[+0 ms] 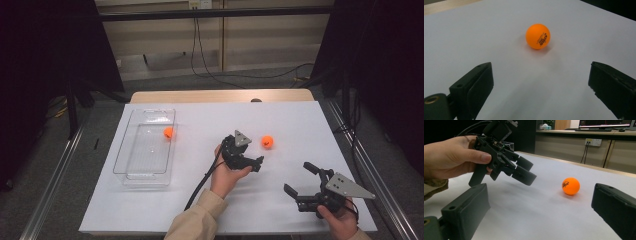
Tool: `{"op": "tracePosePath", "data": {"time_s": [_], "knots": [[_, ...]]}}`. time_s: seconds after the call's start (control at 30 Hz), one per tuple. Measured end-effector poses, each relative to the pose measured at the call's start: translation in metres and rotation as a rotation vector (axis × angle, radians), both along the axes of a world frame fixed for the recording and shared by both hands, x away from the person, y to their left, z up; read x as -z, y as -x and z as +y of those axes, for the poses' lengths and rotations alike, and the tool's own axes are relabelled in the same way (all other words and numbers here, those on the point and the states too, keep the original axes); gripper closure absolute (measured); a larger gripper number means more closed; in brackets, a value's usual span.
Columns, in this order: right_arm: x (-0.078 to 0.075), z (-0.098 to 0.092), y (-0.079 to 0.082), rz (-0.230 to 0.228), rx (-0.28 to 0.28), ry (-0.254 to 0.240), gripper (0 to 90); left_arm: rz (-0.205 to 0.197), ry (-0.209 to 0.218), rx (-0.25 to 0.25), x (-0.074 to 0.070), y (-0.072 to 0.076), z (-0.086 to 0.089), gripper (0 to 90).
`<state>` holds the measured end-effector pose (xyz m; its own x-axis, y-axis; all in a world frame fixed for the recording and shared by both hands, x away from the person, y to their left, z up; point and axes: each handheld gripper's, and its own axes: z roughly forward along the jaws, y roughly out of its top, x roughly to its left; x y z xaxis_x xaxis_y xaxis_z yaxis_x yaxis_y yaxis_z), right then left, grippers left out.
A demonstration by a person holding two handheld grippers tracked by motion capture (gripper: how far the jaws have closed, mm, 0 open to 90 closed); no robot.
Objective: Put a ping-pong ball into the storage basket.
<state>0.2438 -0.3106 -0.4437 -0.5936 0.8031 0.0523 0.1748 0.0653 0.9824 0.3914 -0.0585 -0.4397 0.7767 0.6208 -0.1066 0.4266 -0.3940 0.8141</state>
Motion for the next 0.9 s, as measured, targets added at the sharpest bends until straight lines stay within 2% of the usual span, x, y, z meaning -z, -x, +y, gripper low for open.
{"op": "tracePosePath", "data": {"time_s": [0.23, 0.57, 0.9], "knots": [[0.0001, -0.0006, -0.0001, -0.001, 0.001, 0.000, 1.0, 0.001, -0.005, -0.001, 0.0013, -0.0019, -0.0019, 6.1], [0.0000, -0.0010, 0.0000, -0.001, 0.000, 0.000, 1.1, 0.005, 0.009, -0.011, 0.0029, -0.0053, -0.0051, 6.0], [-0.0003, -0.0003, 0.0003, -0.001, -0.001, -0.006, 1.1, 0.006, 0.000, -0.003, 0.0036, -0.0071, -0.0102, 6.0]]}}
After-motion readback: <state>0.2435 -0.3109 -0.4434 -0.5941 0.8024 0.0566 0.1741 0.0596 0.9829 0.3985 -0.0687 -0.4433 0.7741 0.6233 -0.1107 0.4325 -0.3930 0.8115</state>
